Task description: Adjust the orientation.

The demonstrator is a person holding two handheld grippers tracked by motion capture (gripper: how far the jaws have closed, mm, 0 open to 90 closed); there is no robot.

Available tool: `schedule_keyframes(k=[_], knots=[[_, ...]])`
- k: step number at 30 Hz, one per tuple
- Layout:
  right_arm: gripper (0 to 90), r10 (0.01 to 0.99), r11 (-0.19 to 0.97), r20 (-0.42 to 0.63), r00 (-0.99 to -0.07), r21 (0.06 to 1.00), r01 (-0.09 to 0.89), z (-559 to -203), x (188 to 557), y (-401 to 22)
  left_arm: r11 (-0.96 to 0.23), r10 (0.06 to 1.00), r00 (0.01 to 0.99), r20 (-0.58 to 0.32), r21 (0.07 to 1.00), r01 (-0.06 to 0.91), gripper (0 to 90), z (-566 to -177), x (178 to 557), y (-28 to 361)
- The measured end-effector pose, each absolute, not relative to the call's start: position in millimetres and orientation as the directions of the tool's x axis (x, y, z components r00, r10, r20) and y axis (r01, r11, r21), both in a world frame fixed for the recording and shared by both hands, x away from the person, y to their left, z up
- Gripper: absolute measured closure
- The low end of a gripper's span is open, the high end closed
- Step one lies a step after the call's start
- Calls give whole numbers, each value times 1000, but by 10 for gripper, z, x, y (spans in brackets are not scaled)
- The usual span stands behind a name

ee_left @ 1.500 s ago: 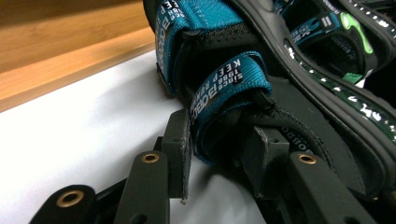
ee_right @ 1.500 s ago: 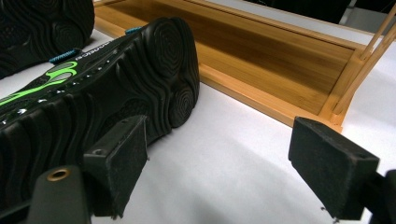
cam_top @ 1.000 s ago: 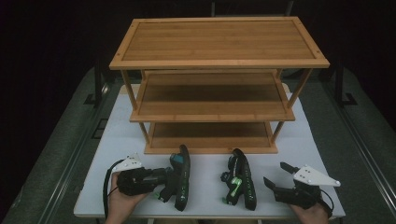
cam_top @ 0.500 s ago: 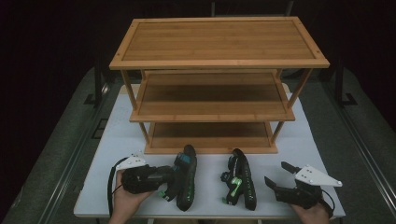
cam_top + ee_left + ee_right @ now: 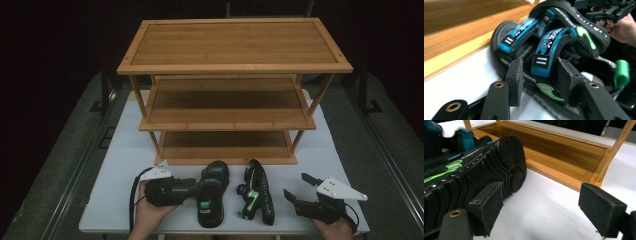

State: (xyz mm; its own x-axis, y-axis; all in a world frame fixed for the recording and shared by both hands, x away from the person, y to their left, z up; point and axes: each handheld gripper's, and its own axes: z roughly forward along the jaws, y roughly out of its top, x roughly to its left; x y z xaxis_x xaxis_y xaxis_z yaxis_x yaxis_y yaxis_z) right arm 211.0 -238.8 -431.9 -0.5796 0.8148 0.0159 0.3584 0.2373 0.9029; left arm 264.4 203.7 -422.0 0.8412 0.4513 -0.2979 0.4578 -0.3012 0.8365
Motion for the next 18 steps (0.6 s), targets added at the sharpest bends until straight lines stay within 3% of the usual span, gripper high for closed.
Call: schedule_keyframes(k=[15, 18], knots=[[189, 804, 235, 18, -595, 908, 346, -4295, 2099, -2375, -310, 446, 845, -295, 835, 455, 479, -4270, 2624, 1880], [239, 792, 228, 27, -610, 914, 335, -4280, 2090, -2369, -309, 447, 846, -291, 837, 452, 448, -4273, 2607, 1850]])
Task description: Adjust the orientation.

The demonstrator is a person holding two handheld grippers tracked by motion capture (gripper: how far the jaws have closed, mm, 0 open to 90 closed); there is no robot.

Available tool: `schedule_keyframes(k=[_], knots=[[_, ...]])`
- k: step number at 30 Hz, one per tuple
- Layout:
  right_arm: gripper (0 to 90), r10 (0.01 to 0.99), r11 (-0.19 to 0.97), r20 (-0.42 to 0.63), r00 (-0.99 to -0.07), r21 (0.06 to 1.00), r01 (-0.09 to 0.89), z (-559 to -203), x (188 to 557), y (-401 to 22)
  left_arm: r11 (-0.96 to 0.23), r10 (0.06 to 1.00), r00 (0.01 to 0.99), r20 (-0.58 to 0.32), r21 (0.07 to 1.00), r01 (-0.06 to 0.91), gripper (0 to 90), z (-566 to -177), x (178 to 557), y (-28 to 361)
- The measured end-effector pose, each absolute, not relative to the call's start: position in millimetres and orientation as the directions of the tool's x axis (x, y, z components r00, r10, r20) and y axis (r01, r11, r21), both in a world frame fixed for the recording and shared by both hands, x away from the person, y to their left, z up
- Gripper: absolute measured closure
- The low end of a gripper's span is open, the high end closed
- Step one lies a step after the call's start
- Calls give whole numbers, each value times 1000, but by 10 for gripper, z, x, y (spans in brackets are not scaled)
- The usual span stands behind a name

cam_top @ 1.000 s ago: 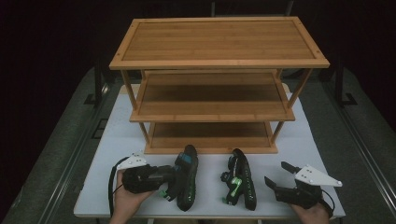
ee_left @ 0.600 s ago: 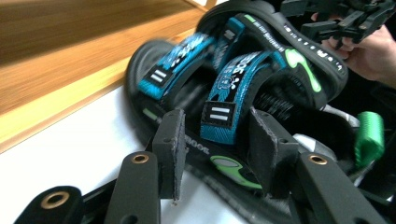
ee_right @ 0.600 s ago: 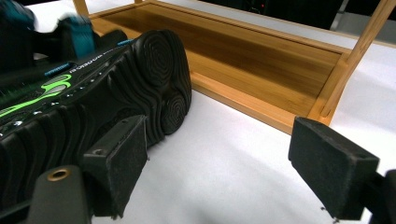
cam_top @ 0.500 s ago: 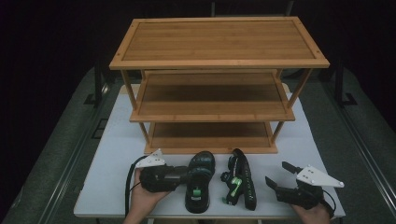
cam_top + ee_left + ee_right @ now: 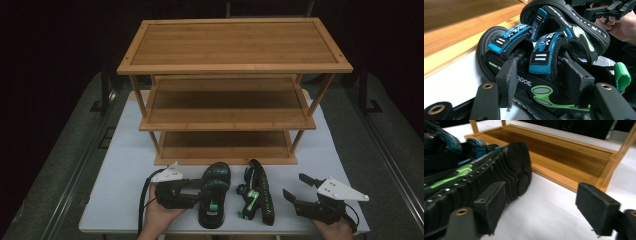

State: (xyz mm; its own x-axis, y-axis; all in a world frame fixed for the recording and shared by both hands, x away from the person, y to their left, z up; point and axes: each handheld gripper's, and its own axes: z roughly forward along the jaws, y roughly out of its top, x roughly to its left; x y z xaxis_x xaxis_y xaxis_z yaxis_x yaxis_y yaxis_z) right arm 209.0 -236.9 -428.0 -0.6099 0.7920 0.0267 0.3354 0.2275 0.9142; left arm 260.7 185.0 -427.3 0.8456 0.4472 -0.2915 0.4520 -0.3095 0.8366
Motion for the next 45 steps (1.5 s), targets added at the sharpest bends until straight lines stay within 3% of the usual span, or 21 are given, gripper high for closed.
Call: schedule_keyframes(k=[2, 13, 18, 25, 29, 45], knots=[[242, 791, 227, 29, -611, 913, 337, -4275, 2088, -2365, -307, 448, 845, -294, 837, 454, 417, -4276, 2605, 1847], [497, 742, 213, 41, -670, 932, 294, -4144, 2019, -2230, -283, 456, 838, -300, 844, 456, 290, -4301, 2595, 1828], [557, 717, 227, 36, -696, 932, 282, -4115, 1999, -2131, -280, 453, 839, -300, 846, 454, 283, -4291, 2583, 1831], [774, 677, 236, 45, -735, 932, 274, -4064, 1976, -1951, -269, 458, 835, -306, 847, 458, 259, -4296, 2576, 1837], [851, 658, 277, 29, -752, 920, 278, -4072, 1990, -1859, -269, 455, 837, -304, 849, 455, 247, -4288, 2572, 1838], [895, 678, 316, -12, -735, 907, 277, -4112, 1978, -1857, -260, 456, 833, -312, 849, 460, 239, -4294, 2560, 1855]])
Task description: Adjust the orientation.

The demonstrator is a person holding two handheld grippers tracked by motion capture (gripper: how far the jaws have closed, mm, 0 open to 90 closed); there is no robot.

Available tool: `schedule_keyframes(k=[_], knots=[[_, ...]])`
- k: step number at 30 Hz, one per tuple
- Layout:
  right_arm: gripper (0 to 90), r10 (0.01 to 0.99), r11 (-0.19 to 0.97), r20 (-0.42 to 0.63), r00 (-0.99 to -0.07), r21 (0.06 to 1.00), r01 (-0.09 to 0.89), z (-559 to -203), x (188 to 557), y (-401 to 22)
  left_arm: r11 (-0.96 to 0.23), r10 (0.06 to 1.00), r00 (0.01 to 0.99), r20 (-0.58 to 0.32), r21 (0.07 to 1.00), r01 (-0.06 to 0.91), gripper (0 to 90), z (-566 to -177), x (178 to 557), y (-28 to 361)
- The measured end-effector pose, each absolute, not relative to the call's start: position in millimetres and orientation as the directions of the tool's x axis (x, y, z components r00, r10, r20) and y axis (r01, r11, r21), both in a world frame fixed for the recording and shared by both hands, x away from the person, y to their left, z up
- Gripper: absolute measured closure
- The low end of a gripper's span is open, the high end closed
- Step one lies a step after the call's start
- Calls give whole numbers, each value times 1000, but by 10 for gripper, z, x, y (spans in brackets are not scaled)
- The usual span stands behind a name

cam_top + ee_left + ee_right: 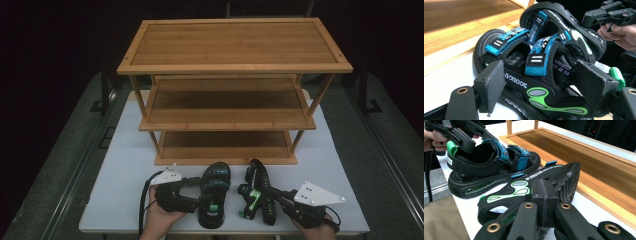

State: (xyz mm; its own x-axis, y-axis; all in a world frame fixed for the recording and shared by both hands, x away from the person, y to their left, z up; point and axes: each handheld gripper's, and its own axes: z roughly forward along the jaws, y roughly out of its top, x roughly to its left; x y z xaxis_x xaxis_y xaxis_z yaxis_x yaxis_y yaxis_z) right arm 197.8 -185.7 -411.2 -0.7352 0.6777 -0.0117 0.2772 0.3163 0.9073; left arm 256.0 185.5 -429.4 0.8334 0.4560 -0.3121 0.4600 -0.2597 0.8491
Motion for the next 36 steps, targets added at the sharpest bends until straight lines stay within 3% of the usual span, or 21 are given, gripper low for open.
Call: schedule_keyframes(k=[21, 36], knots=[[897, 737, 307, -23, -675, 902, 305, -4104, 1949, -2017, -257, 459, 832, -312, 849, 461, 238, -4296, 2555, 1856], [898, 812, 320, -69, -580, 884, 342, -4130, 1965, -2138, -257, 457, 832, -314, 849, 462, 238, -4296, 2558, 1855]])
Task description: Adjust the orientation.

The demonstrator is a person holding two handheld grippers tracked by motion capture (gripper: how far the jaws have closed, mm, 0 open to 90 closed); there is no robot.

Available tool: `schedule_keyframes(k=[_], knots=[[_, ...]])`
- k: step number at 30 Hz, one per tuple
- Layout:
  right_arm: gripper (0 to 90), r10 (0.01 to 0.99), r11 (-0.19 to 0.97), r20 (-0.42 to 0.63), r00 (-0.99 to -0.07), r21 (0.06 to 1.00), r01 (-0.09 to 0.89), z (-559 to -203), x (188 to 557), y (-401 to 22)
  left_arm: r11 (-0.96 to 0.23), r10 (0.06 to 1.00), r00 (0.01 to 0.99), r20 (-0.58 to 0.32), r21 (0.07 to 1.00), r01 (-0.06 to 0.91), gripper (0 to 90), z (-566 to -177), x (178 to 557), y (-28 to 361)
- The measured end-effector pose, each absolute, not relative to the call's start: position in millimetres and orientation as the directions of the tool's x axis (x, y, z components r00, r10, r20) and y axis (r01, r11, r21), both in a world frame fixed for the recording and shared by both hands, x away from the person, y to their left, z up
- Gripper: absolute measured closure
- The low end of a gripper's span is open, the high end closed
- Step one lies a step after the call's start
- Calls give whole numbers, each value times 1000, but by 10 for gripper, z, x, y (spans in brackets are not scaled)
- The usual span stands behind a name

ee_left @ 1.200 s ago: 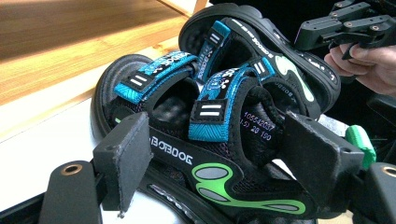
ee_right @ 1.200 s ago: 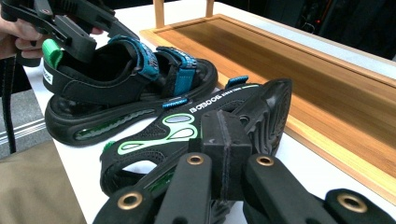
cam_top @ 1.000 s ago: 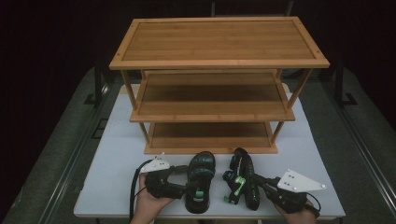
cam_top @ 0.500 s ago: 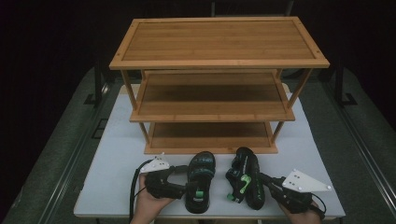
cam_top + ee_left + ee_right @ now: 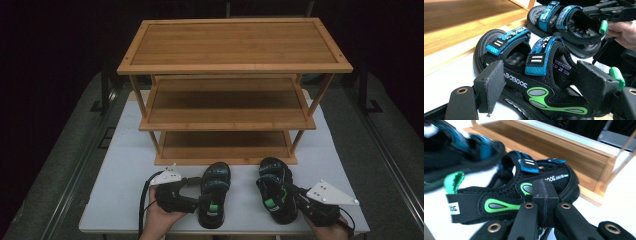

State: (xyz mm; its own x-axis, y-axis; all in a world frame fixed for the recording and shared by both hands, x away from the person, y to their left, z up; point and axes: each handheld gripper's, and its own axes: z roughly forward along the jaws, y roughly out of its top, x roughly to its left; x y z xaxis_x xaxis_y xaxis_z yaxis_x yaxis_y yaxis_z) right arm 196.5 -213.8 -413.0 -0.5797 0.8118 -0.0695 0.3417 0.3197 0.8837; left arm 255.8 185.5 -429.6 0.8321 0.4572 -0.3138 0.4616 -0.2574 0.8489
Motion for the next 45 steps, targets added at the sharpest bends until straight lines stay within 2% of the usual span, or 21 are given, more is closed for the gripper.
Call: schedule_keyframes(k=[1, 11, 18, 22, 27, 31, 32, 39, 45], knots=[[897, 821, 286, -34, -570, 888, 360, -4143, 1975, -2186, -259, 457, 833, -312, 849, 460, 238, -4294, 2556, 1855], [896, 861, 234, 21, -509, 871, 432, -4205, 2041, -2376, -256, 459, 829, -320, 846, 468, 239, -4294, 2557, 1845], [878, 865, 205, 60, -498, 863, 461, -4222, 2052, -2465, -257, 461, 826, -323, 843, 473, 243, -4288, 2554, 1832], [841, 863, 205, 62, -502, 865, 458, -4206, 2039, -2469, -263, 460, 830, -316, 844, 467, 242, -4273, 2542, 1807], [743, 856, 166, 98, -508, 878, 450, -4148, 1990, -2508, -274, 453, 837, -307, 846, 458, 253, -4261, 2532, 1769], [716, 849, 160, 108, -517, 880, 446, -4132, 1989, -2497, -278, 456, 837, -301, 846, 456, 272, -4248, 2526, 1771], [686, 844, 154, 114, -524, 884, 441, -4117, 1983, -2485, -277, 457, 837, -302, 846, 456, 275, -4246, 2525, 1771], [647, 836, 210, 69, -544, 877, 433, -4115, 1990, -2367, -288, 467, 837, -286, 846, 450, 276, -4233, 2517, 1752], [621, 846, 215, 63, -529, 869, 447, -4122, 2004, -2349, -292, 478, 834, -275, 846, 446, 311, -4226, 2511, 1749]])
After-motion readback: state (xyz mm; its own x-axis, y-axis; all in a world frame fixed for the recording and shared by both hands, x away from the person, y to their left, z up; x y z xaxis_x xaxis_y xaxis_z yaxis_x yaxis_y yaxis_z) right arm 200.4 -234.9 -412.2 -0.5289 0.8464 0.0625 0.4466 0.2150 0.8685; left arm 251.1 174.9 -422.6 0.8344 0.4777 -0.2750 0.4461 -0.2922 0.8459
